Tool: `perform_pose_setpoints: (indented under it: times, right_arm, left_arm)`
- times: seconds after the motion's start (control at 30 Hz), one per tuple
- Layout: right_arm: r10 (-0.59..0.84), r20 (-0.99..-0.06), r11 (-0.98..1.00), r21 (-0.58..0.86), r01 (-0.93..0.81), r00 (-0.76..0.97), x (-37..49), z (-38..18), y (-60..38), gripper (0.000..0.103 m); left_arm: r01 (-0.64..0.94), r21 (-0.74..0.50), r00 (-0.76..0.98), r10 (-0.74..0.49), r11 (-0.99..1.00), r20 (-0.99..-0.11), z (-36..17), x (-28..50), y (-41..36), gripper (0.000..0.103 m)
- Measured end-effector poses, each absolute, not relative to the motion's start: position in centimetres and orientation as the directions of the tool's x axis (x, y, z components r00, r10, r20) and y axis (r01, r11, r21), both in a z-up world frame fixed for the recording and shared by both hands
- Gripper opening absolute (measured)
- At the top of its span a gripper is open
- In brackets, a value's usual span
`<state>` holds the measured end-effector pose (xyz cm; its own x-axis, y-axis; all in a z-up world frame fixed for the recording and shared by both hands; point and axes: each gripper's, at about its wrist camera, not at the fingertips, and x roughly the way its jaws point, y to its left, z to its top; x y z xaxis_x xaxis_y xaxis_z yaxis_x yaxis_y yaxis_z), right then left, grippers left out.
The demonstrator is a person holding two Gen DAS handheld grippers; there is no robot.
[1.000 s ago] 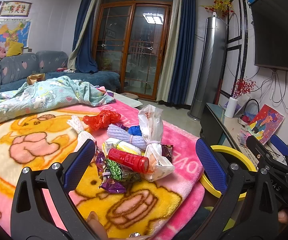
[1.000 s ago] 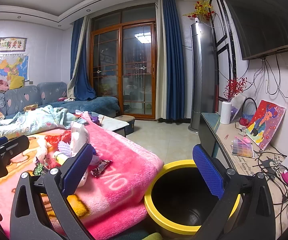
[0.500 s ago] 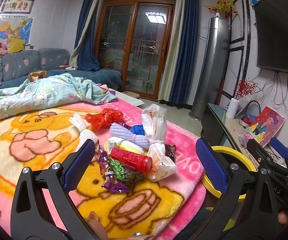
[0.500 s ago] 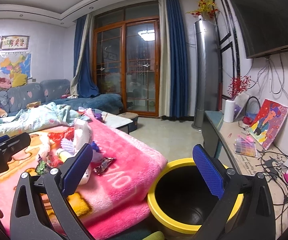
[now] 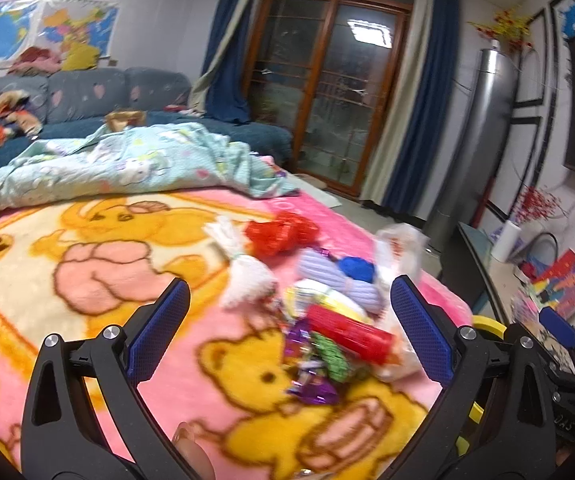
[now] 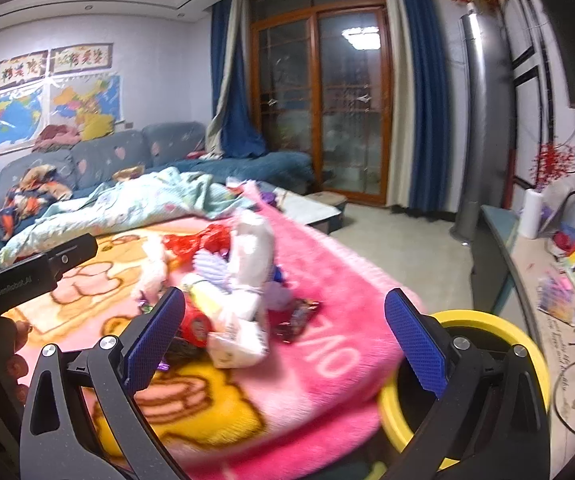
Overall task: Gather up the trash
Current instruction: 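Grasp the white foam net with the left tool while the right tool grasps the clear plastic bag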
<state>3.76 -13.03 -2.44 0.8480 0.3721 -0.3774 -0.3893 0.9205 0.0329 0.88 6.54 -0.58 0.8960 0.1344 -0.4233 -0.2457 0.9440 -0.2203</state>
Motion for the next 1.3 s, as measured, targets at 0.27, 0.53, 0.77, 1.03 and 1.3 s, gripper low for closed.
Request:
perform_pose_setpoints:
  times: [0.27, 0.53, 0.77, 1.03, 1.3]
  right_arm:
    - [0.428, -0.452, 0.884, 0.031, -0.466, 0.783, 7.5, -2.0, -8.7, 0.097]
    - [0.4, -0.536, 0.893, 0.045, -0.448, 0.743, 12.2, -2.9, -7.9, 0.097]
    - [0.393, -0.581, 0.9, 0.084, -0.427, 0.713, 15.8, -4.1, -7.6, 0.096]
    - [0.439, -0.641, 0.87, 0.13, -0.475, 0.63, 18.3, -5.6, -5.9, 0.062]
    - [0.483, -0.626, 0.857, 0.196, -0.477, 0.612, 18.1, -5.9, -6.9, 0.039]
  left_arm:
    - [-0.318, -0.257, 0.866, 0.17, 0.913, -0.47, -0.5, 3.0, 12.4, 0.092]
    - [-0.327, -0.302, 0.821, 0.111, 0.895, -0.56, -2.1, 8.0, 15.0, 0.092]
    - [-0.336, -0.313, 0.76, 0.059, 0.888, -0.647, -4.7, 12.7, 15.0, 0.092]
    - [-0.343, -0.41, 0.725, -0.039, 0.845, -0.688, -7.4, 15.1, 15.8, 0.09]
    - [-0.351, -0.43, 0.695, -0.076, 0.832, -0.715, -9.0, 15.2, 15.6, 0.056]
